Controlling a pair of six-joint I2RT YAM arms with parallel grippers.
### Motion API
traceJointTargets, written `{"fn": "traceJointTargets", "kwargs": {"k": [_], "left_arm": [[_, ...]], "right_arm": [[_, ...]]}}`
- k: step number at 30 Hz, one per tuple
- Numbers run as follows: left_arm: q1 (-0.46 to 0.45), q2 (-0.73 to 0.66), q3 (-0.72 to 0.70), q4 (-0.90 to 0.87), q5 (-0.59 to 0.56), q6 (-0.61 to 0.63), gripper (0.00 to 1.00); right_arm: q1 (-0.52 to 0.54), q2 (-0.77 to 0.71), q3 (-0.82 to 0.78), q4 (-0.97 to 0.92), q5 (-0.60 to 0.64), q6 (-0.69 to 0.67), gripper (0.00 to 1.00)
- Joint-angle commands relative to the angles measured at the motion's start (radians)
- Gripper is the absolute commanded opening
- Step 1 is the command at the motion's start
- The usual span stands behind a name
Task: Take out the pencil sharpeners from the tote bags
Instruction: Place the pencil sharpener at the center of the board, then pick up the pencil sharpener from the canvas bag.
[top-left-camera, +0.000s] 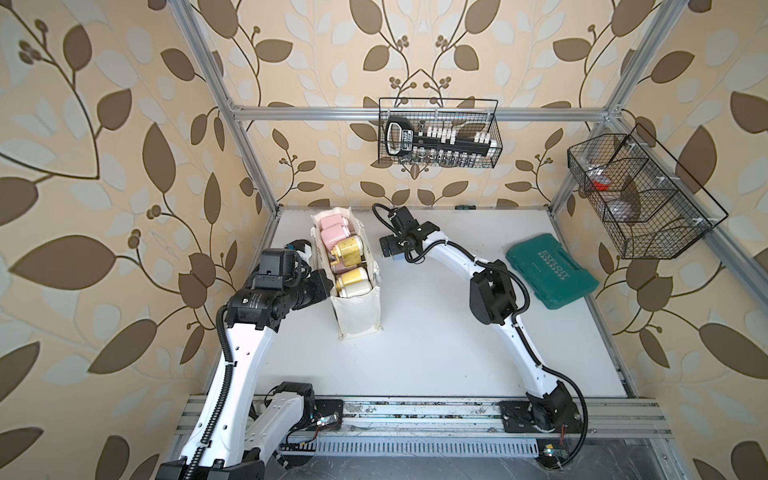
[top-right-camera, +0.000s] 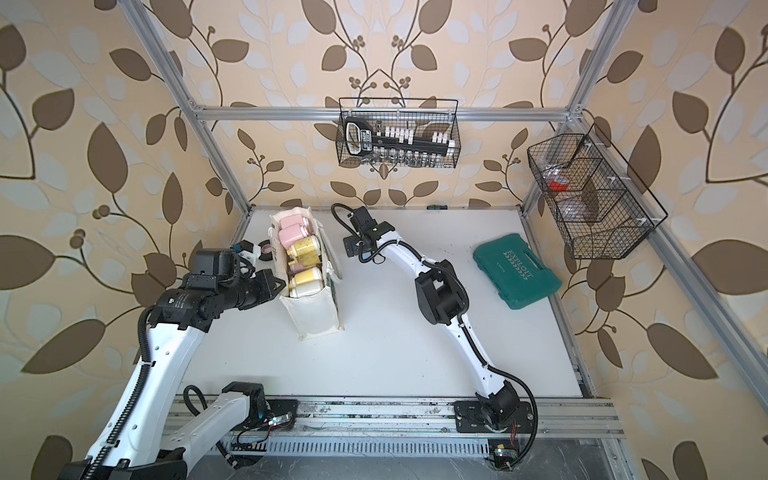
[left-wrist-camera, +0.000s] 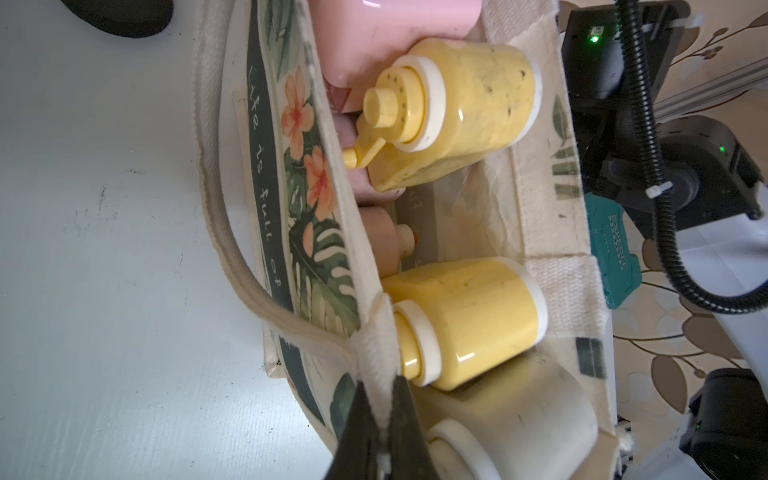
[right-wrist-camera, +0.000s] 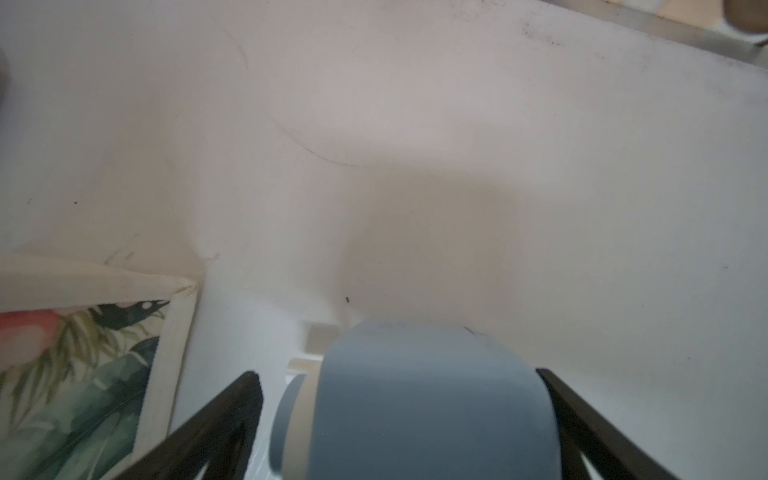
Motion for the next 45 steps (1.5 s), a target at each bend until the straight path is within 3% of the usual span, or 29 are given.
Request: {"fn": "traceJointTargets", "kwargs": {"k": [1,16,24,34,45], "left_arm": [[-0.007,-0.009,-0.018,-0.024,-0.003,0.025,0.00],[-0.007,-0.017,-0.033,-0.008,-0.008,0.018,0.00],[-0.007,-0.013,-0.037,0.010,-0.006,0.009,0.00],[-0.007,-0.016,-0.039,0.008,-0.006,0.011,0.00],[-0.007,-0.017,-0.058,0.033,-0.002,0.007,0.00]], "right_arm": [[0.014,-0.067,0.014,0.001,-0.002,-0.013,1.00],[0.021,-0.389,-0.114,-0.056,0.027,0.017,1.00],[0.190,-0.682,-0.230,-0.100,-0.019,0.018,0.99],[0.395,-0.727,-0.198,-0.144,-0.016,0.055,0.94],[0.437,-0.771,-0.256,-0.171,-0.029,0.068,0.88]]}}
